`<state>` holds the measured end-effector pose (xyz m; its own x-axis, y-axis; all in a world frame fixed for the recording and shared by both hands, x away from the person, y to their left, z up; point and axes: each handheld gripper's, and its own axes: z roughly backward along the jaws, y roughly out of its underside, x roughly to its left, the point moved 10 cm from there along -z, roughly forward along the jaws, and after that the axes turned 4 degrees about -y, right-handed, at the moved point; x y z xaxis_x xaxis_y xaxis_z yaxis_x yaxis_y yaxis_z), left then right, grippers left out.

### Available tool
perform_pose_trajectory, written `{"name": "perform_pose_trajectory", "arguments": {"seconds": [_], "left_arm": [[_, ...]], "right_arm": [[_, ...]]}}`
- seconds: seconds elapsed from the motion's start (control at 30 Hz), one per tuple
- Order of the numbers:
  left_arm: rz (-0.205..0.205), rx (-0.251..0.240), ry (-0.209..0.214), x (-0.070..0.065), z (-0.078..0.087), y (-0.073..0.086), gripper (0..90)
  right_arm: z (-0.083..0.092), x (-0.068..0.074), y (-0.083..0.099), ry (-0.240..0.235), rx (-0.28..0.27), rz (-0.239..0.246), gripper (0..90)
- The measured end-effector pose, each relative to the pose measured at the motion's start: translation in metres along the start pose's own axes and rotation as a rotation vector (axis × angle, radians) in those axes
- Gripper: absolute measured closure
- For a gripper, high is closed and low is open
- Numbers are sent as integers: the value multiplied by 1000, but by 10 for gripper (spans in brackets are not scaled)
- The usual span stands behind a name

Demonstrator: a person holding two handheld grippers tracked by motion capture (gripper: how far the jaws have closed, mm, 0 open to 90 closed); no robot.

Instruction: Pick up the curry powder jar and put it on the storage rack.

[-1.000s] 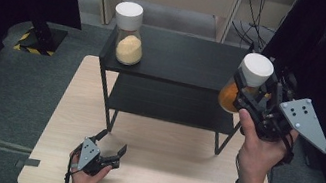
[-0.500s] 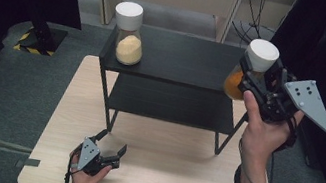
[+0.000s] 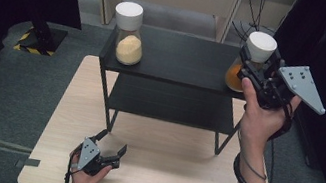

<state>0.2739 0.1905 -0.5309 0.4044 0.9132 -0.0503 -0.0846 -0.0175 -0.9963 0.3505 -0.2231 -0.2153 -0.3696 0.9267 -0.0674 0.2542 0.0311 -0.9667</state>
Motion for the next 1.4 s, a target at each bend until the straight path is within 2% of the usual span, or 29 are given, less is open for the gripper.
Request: {"name": "perform_pose_trajectory", "arguments": {"seconds": [0.27, 0.53, 0.83, 0.93, 1.03, 1.13, 1.2, 1.4], "left_arm": [[0, 1, 1, 0, 0, 0, 104], [3, 3, 2, 0, 0, 0, 104], [-1, 4, 1, 0, 0, 0, 103], [-1, 3, 1, 0, 0, 0, 104], [-1, 2, 1, 0, 0, 0, 103], [0, 2, 2, 0, 0, 0, 103], [0, 3, 2, 0, 0, 0, 103], [-1, 3, 2, 0, 0, 0, 103]], "right_arm": [[-10, -2, 1, 17, 18, 16, 337], [-18, -5, 6, 29, 35, 10, 336], [-19, -8, 9, 10, 42, 7, 334], [-19, -10, 9, 9, 38, -12, 329], [-19, -9, 10, 8, 28, -15, 280], [-19, -8, 9, 7, 25, -25, 178], [-18, -7, 7, 14, 34, -29, 158], [-13, -6, 5, -14, 47, -31, 123]]}}
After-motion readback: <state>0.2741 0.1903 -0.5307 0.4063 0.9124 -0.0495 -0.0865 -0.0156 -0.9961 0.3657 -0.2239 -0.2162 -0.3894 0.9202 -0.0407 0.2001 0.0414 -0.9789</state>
